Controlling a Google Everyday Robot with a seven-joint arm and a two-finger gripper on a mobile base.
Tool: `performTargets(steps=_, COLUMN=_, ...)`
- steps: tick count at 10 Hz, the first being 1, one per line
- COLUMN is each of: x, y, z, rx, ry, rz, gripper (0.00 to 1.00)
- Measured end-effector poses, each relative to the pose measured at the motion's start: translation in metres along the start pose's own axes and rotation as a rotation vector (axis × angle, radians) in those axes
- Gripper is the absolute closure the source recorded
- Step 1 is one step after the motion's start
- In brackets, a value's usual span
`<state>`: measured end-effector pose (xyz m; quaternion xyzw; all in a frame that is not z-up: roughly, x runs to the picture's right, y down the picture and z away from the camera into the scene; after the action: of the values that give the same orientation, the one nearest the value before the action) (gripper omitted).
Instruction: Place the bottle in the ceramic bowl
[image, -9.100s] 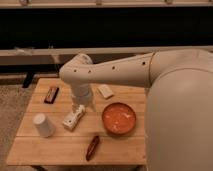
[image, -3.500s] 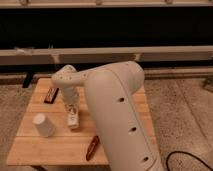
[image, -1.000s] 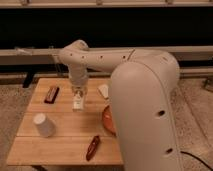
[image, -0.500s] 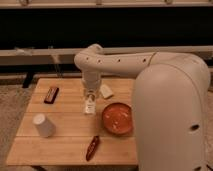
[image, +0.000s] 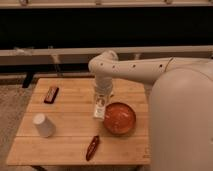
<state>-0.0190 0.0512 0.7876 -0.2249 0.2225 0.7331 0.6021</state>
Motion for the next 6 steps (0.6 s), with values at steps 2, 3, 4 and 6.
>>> performTargets(steps=2, x=-0.001, y=-0.011, z=0.005, rx=-0.01, ry=-0.001, rz=0.028, gripper=1.0)
performTargets(steps=3, x=0.0, y=-0.023, z=0.006, rx=-0.008, ry=0.0, rz=0.039, gripper=1.0)
performTargets(steps=4, x=0.002, y=-0.037, z=0.007, rx=-0.006, ry=0.0, rz=0.051, gripper=1.0)
performTargets(steps=6, x=0.002, y=-0.042, z=0.007, rx=-0.008, ry=-0.004, rz=0.057, gripper=1.0)
